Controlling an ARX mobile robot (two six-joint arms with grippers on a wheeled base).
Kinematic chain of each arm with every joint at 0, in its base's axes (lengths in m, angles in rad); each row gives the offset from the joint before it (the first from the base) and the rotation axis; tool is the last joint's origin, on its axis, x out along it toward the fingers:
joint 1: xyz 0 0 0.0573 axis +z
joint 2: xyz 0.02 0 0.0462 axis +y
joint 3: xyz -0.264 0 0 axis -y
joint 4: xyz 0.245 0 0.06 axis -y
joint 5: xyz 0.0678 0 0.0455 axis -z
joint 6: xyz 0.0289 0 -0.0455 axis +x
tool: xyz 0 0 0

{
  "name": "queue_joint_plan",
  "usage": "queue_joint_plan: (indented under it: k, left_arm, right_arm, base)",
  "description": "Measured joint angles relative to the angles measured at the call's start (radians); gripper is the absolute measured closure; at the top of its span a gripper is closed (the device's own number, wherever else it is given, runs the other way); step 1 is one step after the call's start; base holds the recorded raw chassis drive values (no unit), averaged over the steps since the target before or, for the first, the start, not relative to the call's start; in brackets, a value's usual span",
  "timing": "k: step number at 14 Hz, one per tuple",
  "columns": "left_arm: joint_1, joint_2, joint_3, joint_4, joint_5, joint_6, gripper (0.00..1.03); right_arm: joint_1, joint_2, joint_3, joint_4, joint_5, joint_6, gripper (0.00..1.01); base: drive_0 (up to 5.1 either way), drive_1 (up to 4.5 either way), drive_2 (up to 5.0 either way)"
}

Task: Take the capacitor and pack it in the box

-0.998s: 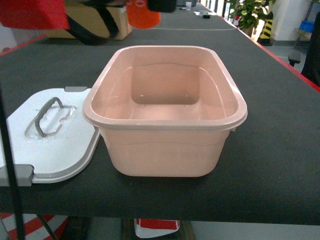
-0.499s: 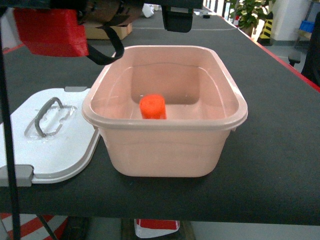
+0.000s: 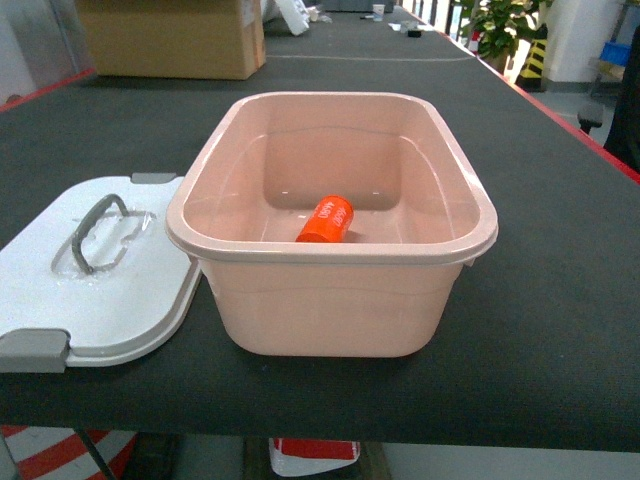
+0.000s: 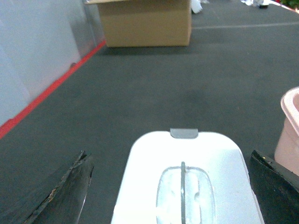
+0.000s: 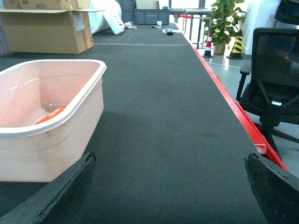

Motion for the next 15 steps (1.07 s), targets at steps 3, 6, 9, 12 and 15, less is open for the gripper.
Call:
queue_joint_plan:
  k: [3, 6, 9, 12, 15]
  left_arm:
    - [0.014, 0.271, 0.051, 0.130, 0.044, 0.004, 0.05]
    - [0.032, 0.574, 0.177, 0.182, 0.110, 0.019, 0.05]
    - [0.034, 0.740, 0.241, 0.187, 0.111, 0.026, 0.05]
    - [0.036, 0.808, 0.273, 0.239, 0.096, 0.019, 0.05]
    - [0.024, 0.821, 0.271, 0.285, 0.082, 0.018, 0.39]
  right_arm:
    - [0.000, 0.000, 0.000, 0.000, 0.000, 0.000, 0.03]
    - [0.000, 0.000, 0.000, 0.000, 0.000, 0.000, 0.03]
    - [0.000, 0.000, 0.000, 0.000, 0.000, 0.000, 0.03]
    - [0.000, 0.000, 0.000, 0.000, 0.000, 0.000, 0.03]
    - [0.000, 0.000, 0.000, 0.000, 0.000, 0.000, 0.03]
  base:
    - [0.0, 0.00, 0.0]
    - [0.0, 0.00, 0.0]
    - [0.0, 0.00, 0.0]
    - [0.0, 0.00, 0.0]
    - [0.0, 0.00, 0.0]
